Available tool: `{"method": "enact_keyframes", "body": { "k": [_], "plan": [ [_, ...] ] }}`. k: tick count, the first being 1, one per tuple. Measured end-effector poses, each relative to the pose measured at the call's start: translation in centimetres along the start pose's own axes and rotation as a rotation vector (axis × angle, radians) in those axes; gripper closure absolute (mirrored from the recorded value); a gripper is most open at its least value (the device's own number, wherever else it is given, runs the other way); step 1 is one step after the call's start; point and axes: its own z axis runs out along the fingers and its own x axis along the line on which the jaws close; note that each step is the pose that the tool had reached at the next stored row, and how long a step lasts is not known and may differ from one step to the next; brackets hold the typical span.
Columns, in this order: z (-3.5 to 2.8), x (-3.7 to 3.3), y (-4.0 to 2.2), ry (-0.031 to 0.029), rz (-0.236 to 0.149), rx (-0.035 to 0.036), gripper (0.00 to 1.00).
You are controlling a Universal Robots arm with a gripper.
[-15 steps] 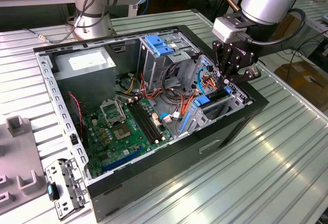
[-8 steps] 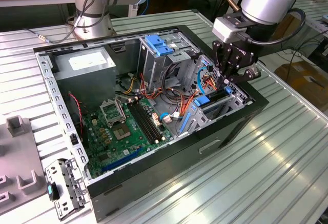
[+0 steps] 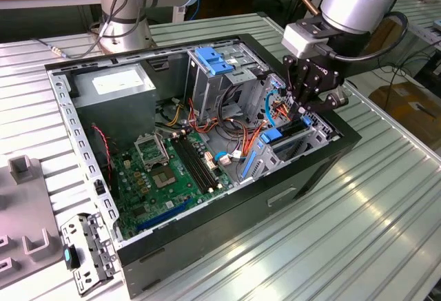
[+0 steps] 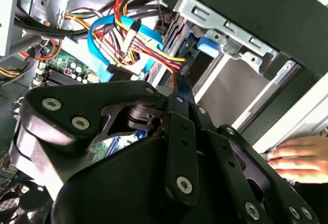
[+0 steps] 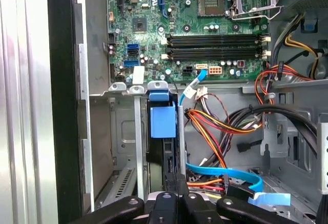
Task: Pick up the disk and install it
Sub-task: 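Insert the second disk wire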
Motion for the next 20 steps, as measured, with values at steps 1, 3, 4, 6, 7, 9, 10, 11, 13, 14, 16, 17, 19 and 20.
{"method": "enact_keyframes", "body": {
  "k": [1,3,4,6,7,9,10,11,13,14,16,17,19,20],
  "plan": [
    [-0.01,0.01,0.28,0.0002,0.000,0.0000,0.89],
    [-0.01,0.03,0.76,0.0000,0.000,0.0000,0.89],
    [-0.01,0.05,0.93,0.0001,0.000,0.0000,0.89],
    [-0.01,0.05,0.97,0.0001,0.000,0.0000,0.89],
    [-0.06,0.02,0.97,0.0010,0.000,0.0000,0.89],
    [-0.32,0.03,0.97,0.0010,0.000,0.0001,0.89],
    [-0.88,-0.08,0.97,0.0018,0.000,0.0001,0.89],
    [-1.32,-0.39,0.99,0.0112,0.000,0.0005,0.89],
    [-1.55,-0.77,0.99,0.0202,0.000,0.0009,0.89],
    [-1.78,-1.00,1.00,0.0271,0.000,0.0012,0.89],
    [-2.49,-1.58,1.01,0.0360,0.000,0.0016,0.89],
    [-2.84,-1.90,1.02,0.0390,0.000,0.0017,0.89],
    [-3.19,-2.78,0.99,0.0460,-0.001,0.0019,0.89],
    [-3.19,-3.15,0.94,0.0486,-0.001,0.0011,0.89]
  ]
}}
